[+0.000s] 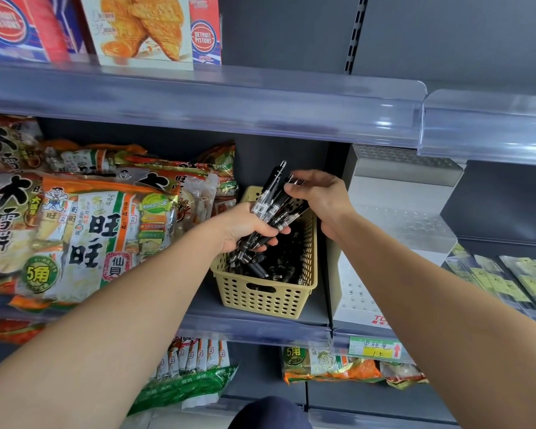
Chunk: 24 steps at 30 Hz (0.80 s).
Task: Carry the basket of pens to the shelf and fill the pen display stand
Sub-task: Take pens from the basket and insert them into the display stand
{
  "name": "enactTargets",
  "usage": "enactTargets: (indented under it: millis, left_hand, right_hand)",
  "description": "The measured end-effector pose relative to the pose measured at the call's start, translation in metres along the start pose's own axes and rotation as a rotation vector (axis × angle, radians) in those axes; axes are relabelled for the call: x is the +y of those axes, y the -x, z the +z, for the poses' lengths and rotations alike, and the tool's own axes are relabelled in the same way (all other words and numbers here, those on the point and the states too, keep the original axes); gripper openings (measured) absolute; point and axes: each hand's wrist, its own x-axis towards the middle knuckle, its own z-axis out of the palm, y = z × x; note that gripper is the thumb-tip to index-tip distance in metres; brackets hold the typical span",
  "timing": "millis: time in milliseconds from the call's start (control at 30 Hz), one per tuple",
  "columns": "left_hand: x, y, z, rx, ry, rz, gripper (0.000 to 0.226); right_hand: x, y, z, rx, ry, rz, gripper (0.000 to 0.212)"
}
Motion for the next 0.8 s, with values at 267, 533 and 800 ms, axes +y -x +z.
enactTargets:
  millis: [267,533,800]
  left_hand:
    - [-0.002,0.003,0.003,0.03,0.037,0.021,0.022]
    - [0.006,0.002,0.0,-0.006,0.133,0.0,0.023]
    - [0.001,0.004,0.002,-0.003,0.096,-0.074,0.029]
  right_hand:
    - [0.004,-0.006,-0.001,0.101,0.213,-0.075,0.023]
    - [-0.001,-0.009,-0.006,0.204,0.03,-0.007,0.024]
    - [-0.011,-0.016,-0.015,0.31,-0.069,0.008,0.021]
